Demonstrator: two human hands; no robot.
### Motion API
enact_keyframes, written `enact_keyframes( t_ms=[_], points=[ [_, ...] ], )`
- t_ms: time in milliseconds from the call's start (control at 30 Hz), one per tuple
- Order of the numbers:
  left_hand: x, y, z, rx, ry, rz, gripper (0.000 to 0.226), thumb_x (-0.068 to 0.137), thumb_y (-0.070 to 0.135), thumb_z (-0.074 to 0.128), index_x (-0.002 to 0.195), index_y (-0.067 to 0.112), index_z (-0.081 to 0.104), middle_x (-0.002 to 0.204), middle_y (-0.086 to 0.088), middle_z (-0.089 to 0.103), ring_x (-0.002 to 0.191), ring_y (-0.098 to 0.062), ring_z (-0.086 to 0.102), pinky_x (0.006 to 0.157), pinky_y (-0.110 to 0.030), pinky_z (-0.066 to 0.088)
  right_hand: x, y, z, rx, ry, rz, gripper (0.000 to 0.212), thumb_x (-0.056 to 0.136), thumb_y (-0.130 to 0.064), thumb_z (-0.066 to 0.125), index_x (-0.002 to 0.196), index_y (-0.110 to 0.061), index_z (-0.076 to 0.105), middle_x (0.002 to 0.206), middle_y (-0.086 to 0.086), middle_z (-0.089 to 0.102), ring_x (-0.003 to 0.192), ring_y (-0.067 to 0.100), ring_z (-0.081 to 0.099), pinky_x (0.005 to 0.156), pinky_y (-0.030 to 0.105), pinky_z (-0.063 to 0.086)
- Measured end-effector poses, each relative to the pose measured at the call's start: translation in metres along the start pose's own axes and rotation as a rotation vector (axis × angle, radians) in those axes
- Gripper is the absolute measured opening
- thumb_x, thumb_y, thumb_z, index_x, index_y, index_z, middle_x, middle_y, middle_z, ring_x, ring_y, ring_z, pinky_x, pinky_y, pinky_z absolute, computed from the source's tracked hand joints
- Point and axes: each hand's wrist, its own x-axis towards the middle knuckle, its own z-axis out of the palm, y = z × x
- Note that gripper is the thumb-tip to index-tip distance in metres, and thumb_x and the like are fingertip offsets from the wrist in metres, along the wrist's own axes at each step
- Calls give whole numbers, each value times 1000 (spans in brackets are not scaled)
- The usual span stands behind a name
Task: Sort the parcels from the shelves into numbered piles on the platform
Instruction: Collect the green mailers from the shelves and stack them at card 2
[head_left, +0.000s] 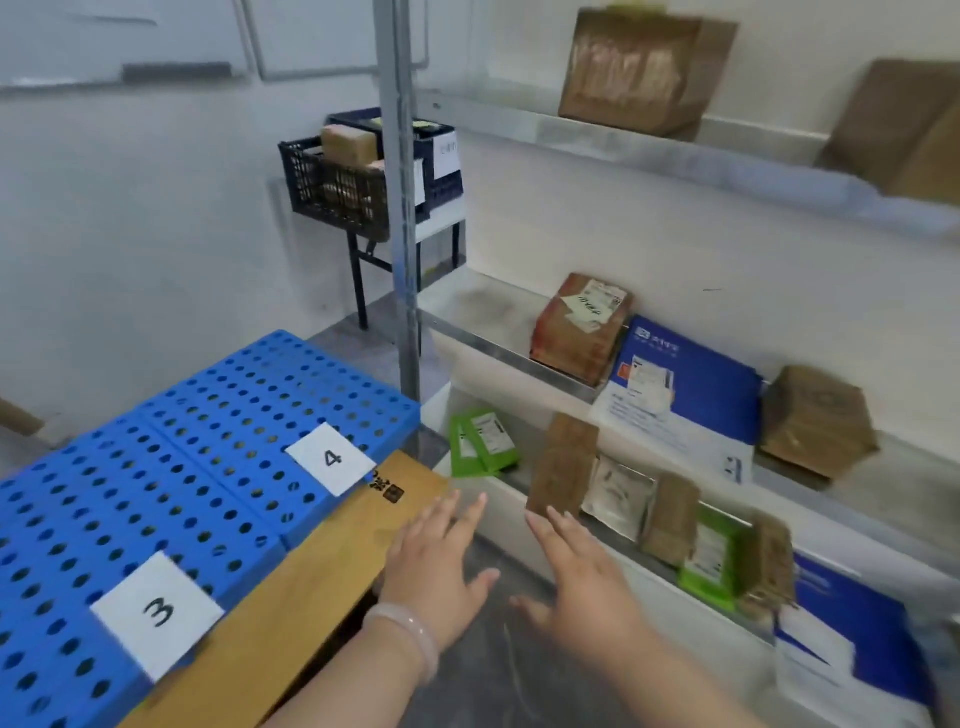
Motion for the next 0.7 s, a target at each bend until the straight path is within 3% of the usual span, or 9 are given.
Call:
enact_keyframes(
  t_ms=[233,367,533,700],
  points=[
    [74,3,44,-113,-78,-85,72,91,55,46,150,40,9,160,8,8,147,-17,8,119,-38,17,47,46,18,-10,-58,33,79,93,-52,47,153,-29,0,162,-4,-2,148,12,2,116,21,2],
    [128,-12,68,-164,-79,-107,72,92,51,47,151,36,10,160,4,12,146,-19,12,119,-36,16,102,52,38,-12,-144,-15,79,93,-44,51,154,-27,4,162,-3,3,148,13,5,116,21,4],
    [203,-38,90,-200,-140,-112,71,93,47,47,152,31,11,160,0,11,147,-17,8,118,-30,10,188,70,60,40,-154,55,69,94,-35,51,153,-26,15,160,0,15,146,17,17,115,27,19],
    [286,-60,116,-216,-189,-170,74,93,43,49,152,32,7,160,0,8,147,-21,7,120,-35,11,278,88,95,96,-92,114,65,93,-34,52,150,-26,20,153,-1,30,136,18,35,109,35,35]
  ],
)
